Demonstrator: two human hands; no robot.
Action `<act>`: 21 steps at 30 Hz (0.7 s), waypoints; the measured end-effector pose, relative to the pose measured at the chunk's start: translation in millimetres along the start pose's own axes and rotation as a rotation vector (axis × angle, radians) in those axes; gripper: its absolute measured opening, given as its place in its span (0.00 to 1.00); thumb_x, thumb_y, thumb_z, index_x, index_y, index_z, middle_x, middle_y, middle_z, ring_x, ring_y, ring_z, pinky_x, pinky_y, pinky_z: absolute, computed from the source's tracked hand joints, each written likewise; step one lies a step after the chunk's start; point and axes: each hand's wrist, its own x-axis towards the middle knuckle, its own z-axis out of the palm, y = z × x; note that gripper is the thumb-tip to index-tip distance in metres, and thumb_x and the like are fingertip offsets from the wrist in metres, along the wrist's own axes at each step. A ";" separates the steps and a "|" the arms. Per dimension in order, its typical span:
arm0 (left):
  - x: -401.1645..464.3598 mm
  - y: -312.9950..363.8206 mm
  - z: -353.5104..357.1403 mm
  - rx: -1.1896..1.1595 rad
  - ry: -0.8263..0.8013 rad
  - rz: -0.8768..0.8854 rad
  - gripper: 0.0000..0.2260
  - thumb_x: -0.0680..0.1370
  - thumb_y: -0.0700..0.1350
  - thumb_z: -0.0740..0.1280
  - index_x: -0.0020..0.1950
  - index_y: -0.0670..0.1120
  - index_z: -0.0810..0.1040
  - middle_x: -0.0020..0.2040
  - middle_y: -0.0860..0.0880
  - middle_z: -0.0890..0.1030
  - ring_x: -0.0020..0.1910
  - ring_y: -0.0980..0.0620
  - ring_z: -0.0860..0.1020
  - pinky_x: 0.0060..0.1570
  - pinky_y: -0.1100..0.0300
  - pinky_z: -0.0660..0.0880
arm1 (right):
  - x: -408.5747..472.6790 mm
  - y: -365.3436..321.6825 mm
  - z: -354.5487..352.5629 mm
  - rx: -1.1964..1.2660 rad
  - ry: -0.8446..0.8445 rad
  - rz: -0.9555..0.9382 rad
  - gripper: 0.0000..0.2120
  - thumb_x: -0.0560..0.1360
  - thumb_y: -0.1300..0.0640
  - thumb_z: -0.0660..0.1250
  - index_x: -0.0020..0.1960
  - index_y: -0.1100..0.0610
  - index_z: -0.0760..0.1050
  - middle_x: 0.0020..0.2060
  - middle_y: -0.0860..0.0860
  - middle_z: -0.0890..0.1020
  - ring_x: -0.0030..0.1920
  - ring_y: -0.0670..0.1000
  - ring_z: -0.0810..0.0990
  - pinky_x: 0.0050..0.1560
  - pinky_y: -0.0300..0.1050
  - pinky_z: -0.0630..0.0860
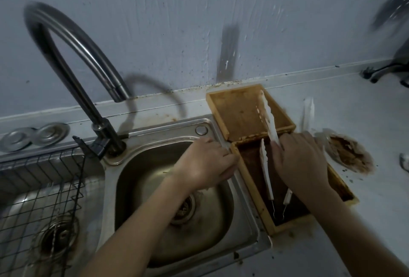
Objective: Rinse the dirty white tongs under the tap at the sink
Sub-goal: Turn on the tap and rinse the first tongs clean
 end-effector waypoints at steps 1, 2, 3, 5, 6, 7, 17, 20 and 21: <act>-4.5 -6.7 -10.6 0.025 0.040 -0.025 0.16 0.79 0.50 0.55 0.49 0.48 0.82 0.38 0.51 0.84 0.39 0.49 0.82 0.43 0.55 0.74 | 6.2 -7.6 -5.6 0.055 0.039 -0.018 0.10 0.75 0.55 0.61 0.37 0.57 0.72 0.33 0.53 0.74 0.39 0.54 0.73 0.47 0.55 0.72; -11.6 -14.2 -21.4 0.052 0.092 -0.056 0.14 0.79 0.50 0.57 0.47 0.48 0.82 0.36 0.51 0.83 0.36 0.49 0.81 0.40 0.57 0.74 | 11.4 -18.0 -10.0 0.111 0.077 -0.028 0.10 0.75 0.55 0.61 0.39 0.59 0.73 0.37 0.56 0.77 0.43 0.57 0.75 0.49 0.57 0.72; -19.3 -21.6 -31.6 0.076 0.141 -0.092 0.12 0.77 0.49 0.60 0.45 0.48 0.83 0.33 0.51 0.82 0.34 0.49 0.81 0.37 0.58 0.74 | 16.0 -29.6 -12.1 0.170 0.111 -0.028 0.09 0.75 0.55 0.62 0.41 0.60 0.74 0.43 0.59 0.77 0.48 0.60 0.74 0.51 0.58 0.72; -36.3 -35.6 -47.3 0.132 0.202 -0.167 0.11 0.75 0.50 0.62 0.45 0.48 0.83 0.33 0.51 0.82 0.33 0.48 0.80 0.36 0.57 0.75 | 24.3 -51.8 -13.3 0.340 0.118 0.020 0.07 0.75 0.54 0.63 0.45 0.59 0.74 0.56 0.62 0.73 0.58 0.62 0.69 0.55 0.57 0.70; -45.8 -42.2 -54.2 0.168 0.206 -0.208 0.12 0.75 0.50 0.62 0.47 0.48 0.83 0.35 0.51 0.83 0.34 0.48 0.81 0.36 0.56 0.76 | 29.0 -61.7 -12.7 0.470 0.080 0.049 0.06 0.76 0.54 0.62 0.46 0.57 0.73 0.60 0.62 0.70 0.61 0.61 0.66 0.56 0.51 0.70; -57.4 -49.1 -60.6 0.204 0.204 -0.256 0.14 0.74 0.52 0.61 0.49 0.47 0.83 0.37 0.50 0.84 0.36 0.47 0.81 0.38 0.56 0.76 | 34.3 -72.5 -11.5 0.626 0.016 0.063 0.06 0.77 0.54 0.60 0.47 0.56 0.71 0.61 0.63 0.68 0.60 0.59 0.66 0.55 0.43 0.70; -162.7 -118.4 -60.6 0.221 0.050 -1.090 0.26 0.75 0.55 0.64 0.70 0.47 0.68 0.72 0.43 0.68 0.69 0.40 0.67 0.65 0.43 0.66 | 49.4 -167.3 16.9 1.461 -0.629 0.502 0.10 0.78 0.47 0.58 0.48 0.52 0.73 0.50 0.62 0.80 0.45 0.58 0.82 0.28 0.44 0.79; -180.7 -125.0 -46.0 0.054 -0.023 -1.096 0.25 0.75 0.54 0.66 0.70 0.49 0.67 0.71 0.46 0.69 0.67 0.44 0.70 0.61 0.46 0.71 | 53.9 -178.9 25.6 1.578 -0.758 0.615 0.10 0.78 0.44 0.58 0.47 0.49 0.73 0.48 0.61 0.82 0.42 0.56 0.83 0.27 0.43 0.78; -186.1 -126.1 -41.7 -0.017 -0.021 -1.081 0.25 0.74 0.52 0.67 0.70 0.49 0.68 0.70 0.47 0.70 0.66 0.45 0.71 0.59 0.47 0.74 | 54.9 -182.8 29.4 1.597 -0.784 0.634 0.10 0.77 0.44 0.58 0.48 0.49 0.73 0.48 0.61 0.82 0.42 0.56 0.84 0.27 0.43 0.78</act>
